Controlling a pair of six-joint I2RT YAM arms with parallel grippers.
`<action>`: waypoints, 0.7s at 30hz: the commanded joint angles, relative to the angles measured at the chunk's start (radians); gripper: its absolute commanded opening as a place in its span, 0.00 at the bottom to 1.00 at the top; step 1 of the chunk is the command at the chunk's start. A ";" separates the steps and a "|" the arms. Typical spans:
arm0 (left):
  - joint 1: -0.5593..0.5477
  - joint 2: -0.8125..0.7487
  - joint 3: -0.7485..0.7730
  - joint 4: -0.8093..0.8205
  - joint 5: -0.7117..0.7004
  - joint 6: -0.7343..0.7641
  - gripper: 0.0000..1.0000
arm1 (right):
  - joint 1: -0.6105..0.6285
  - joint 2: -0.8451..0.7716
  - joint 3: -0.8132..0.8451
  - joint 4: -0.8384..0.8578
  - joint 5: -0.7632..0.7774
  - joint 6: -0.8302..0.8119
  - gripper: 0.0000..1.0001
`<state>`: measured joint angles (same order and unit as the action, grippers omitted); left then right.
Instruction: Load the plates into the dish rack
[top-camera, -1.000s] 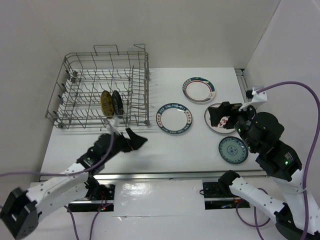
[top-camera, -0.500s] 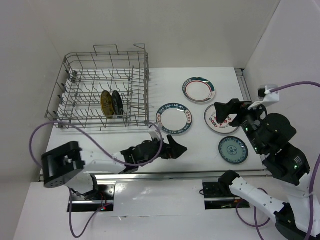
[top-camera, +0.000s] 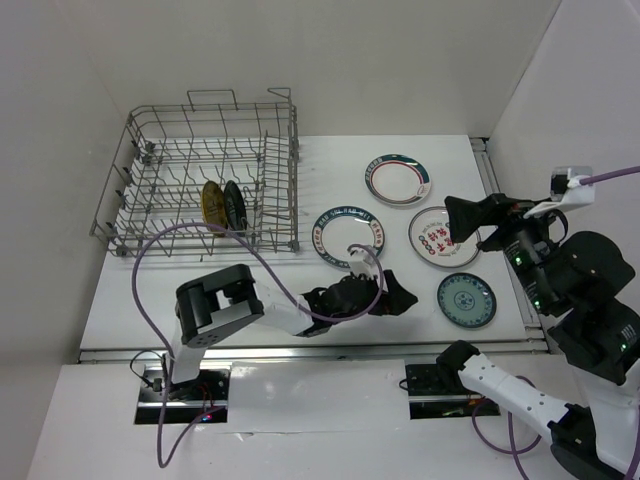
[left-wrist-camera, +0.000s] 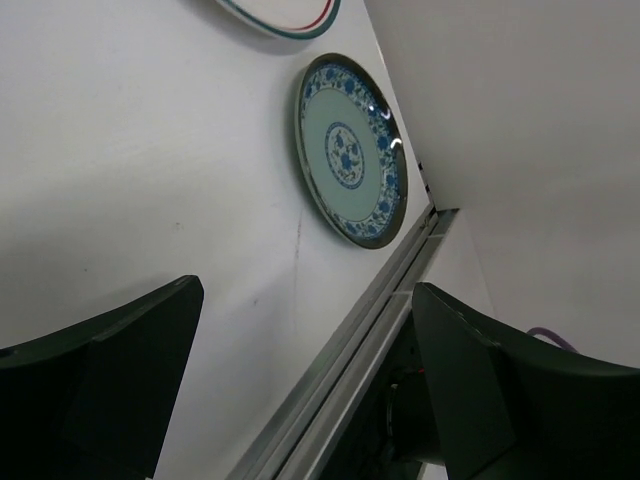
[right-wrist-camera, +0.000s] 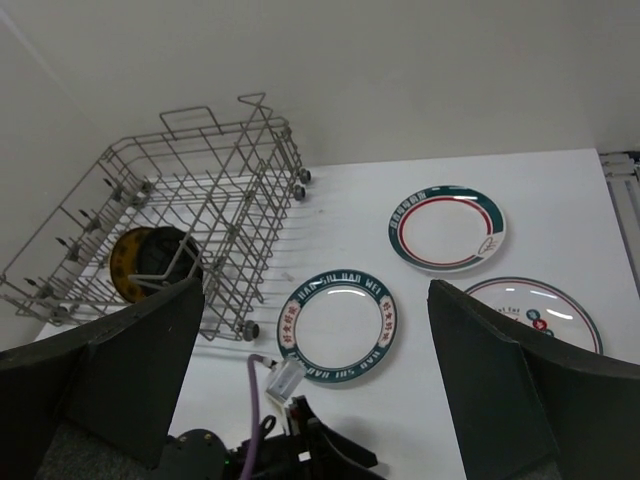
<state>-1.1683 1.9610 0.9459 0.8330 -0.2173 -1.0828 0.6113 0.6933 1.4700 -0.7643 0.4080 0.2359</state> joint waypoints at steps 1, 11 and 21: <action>0.038 0.081 0.037 0.106 0.085 -0.041 1.00 | 0.008 0.003 0.076 -0.029 -0.006 -0.015 1.00; 0.059 0.291 0.249 0.060 0.196 -0.085 0.97 | 0.008 0.014 0.095 -0.069 -0.003 -0.033 1.00; 0.068 0.460 0.454 -0.008 0.263 -0.138 0.97 | 0.008 0.025 0.116 -0.079 -0.003 -0.024 1.00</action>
<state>-1.1046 2.3493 1.3628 0.8688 0.0059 -1.1908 0.6113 0.7025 1.5570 -0.8272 0.4038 0.2203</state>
